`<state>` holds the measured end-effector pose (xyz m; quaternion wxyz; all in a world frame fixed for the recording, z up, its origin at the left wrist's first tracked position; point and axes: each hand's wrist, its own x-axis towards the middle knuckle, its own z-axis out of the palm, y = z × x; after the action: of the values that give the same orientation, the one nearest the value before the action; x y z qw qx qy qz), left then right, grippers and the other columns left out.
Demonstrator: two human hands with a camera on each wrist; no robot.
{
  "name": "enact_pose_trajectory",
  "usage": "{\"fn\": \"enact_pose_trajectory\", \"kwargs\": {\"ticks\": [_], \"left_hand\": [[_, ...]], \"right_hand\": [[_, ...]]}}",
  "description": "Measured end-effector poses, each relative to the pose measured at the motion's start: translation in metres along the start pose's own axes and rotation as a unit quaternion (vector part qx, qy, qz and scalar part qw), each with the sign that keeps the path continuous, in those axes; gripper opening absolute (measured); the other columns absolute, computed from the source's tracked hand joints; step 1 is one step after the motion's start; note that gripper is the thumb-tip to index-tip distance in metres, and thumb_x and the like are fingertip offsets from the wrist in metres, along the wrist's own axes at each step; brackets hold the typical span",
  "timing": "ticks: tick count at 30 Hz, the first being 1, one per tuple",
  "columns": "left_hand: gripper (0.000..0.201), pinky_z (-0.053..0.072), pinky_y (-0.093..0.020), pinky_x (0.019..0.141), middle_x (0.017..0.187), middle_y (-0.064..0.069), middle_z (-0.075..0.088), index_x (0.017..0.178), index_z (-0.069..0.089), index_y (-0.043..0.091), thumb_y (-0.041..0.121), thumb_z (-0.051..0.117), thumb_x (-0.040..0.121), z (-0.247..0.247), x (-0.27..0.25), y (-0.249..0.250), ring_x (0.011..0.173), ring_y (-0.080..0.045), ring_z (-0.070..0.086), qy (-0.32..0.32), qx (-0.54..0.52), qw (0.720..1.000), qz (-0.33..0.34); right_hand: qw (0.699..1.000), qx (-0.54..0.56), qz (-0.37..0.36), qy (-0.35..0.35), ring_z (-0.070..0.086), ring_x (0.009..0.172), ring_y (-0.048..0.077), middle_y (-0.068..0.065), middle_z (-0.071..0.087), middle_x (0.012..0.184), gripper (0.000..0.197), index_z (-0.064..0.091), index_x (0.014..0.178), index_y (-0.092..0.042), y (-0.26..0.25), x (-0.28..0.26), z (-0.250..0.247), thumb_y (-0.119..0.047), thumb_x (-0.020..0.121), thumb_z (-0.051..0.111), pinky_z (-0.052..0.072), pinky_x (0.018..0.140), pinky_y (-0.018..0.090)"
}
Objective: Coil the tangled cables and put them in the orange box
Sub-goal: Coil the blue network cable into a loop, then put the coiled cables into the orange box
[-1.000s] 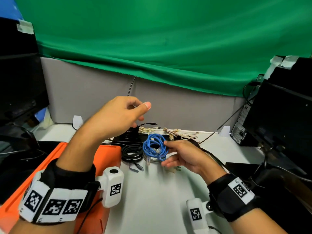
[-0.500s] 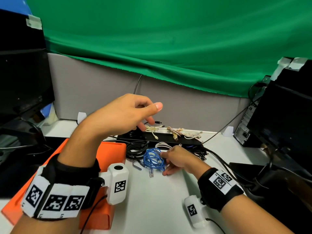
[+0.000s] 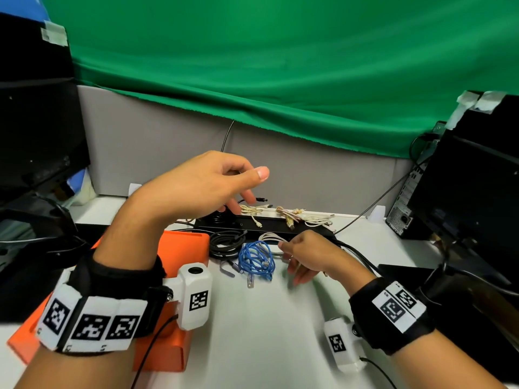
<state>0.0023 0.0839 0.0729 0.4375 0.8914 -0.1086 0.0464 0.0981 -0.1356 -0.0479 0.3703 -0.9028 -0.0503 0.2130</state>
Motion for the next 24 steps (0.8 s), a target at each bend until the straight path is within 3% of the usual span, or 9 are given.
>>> {"fn": "enact_pose_trajectory", "kwargs": {"ticks": [4, 8, 12, 15, 17, 19, 21, 24], "left_hand": [[0.041, 0.056, -0.051, 0.089, 0.090, 0.008, 0.077, 0.103, 0.071, 0.019, 0.055, 0.053, 0.096, -0.011, -0.005, 0.008, 0.079, -0.020, 0.075, 0.013, 0.019, 1.000, -0.014], [0.031, 0.058, -0.040, 0.077, 0.088, 0.003, 0.078, 0.099, 0.072, 0.019, 0.049, 0.067, 0.090, -0.042, -0.003, 0.021, 0.079, -0.020, 0.075, 0.004, 0.116, 0.993, -0.012], [0.034, 0.059, -0.035, 0.074, 0.096, 0.002, 0.076, 0.108, 0.070, 0.023, 0.044, 0.079, 0.083, -0.070, 0.020, -0.002, 0.080, -0.015, 0.075, -0.120, 0.272, 0.950, -0.090], [0.055, 0.058, -0.035, 0.071, 0.109, 0.000, 0.069, 0.130, 0.060, 0.021, 0.038, 0.081, 0.082, -0.073, 0.031, -0.051, 0.087, -0.022, 0.071, -0.235, 0.366, 0.873, -0.222], [0.073, 0.060, -0.039, 0.073, 0.128, -0.003, 0.060, 0.141, 0.051, 0.022, 0.043, 0.083, 0.079, -0.070, 0.029, -0.080, 0.092, -0.027, 0.069, -0.285, 0.413, 0.817, -0.283], [0.078, 0.059, -0.036, 0.068, 0.140, -0.006, 0.051, 0.146, 0.048, 0.024, 0.047, 0.081, 0.079, -0.066, 0.023, -0.100, 0.096, -0.028, 0.065, -0.313, 0.435, 0.785, -0.312], [0.072, 0.055, -0.028, 0.058, 0.129, -0.009, 0.057, 0.145, 0.049, 0.024, 0.047, 0.078, 0.083, -0.061, 0.020, -0.112, 0.088, -0.027, 0.065, -0.329, 0.430, 0.773, -0.330], [0.076, 0.059, -0.033, 0.060, 0.095, -0.015, 0.066, 0.150, 0.043, 0.023, 0.044, 0.077, 0.085, -0.061, 0.019, -0.126, 0.067, -0.025, 0.070, -0.339, 0.397, 0.773, -0.361]], "right_hand": [[0.992, -0.106, -0.063, -0.005, 0.069, 0.055, 0.018, 0.004, 0.074, 0.073, 0.042, 0.066, 0.092, -0.008, -0.017, -0.025, 0.006, -0.045, 0.104, 0.048, 0.051, 0.051, 0.024], [0.975, -0.148, -0.163, -0.039, 0.069, 0.057, 0.014, 0.000, 0.073, 0.075, 0.037, 0.061, 0.081, -0.016, -0.046, -0.058, 0.030, -0.046, 0.102, 0.052, 0.049, 0.055, 0.027], [0.938, -0.211, -0.264, -0.074, 0.069, 0.061, 0.013, -0.003, 0.072, 0.078, 0.029, 0.063, 0.084, -0.019, -0.078, -0.098, 0.066, -0.042, 0.100, 0.058, 0.053, 0.060, 0.029], [0.878, -0.304, -0.364, -0.067, 0.058, 0.074, 0.016, -0.005, 0.069, 0.086, 0.023, 0.062, 0.088, -0.021, -0.097, -0.124, 0.097, -0.041, 0.097, 0.060, 0.048, 0.069, 0.034], [0.839, -0.353, -0.410, -0.057, 0.055, 0.081, 0.024, 0.000, 0.068, 0.092, 0.019, 0.061, 0.094, -0.022, -0.105, -0.136, 0.117, -0.040, 0.098, 0.057, 0.040, 0.067, 0.035], [0.800, -0.394, -0.450, -0.050, 0.060, 0.085, 0.034, 0.008, 0.068, 0.098, 0.016, 0.057, 0.101, -0.021, -0.109, -0.143, 0.142, -0.037, 0.100, 0.054, 0.038, 0.064, 0.036], [0.750, -0.454, -0.479, -0.034, 0.065, 0.082, 0.037, 0.011, 0.068, 0.100, 0.017, 0.053, 0.111, -0.017, -0.109, -0.147, 0.168, -0.029, 0.100, 0.057, 0.037, 0.057, 0.035], [0.684, -0.542, -0.489, -0.009, 0.070, 0.082, 0.033, 0.007, 0.069, 0.100, 0.020, 0.051, 0.116, -0.014, -0.113, -0.146, 0.197, -0.010, 0.097, 0.053, 0.019, 0.044, 0.027]]}}
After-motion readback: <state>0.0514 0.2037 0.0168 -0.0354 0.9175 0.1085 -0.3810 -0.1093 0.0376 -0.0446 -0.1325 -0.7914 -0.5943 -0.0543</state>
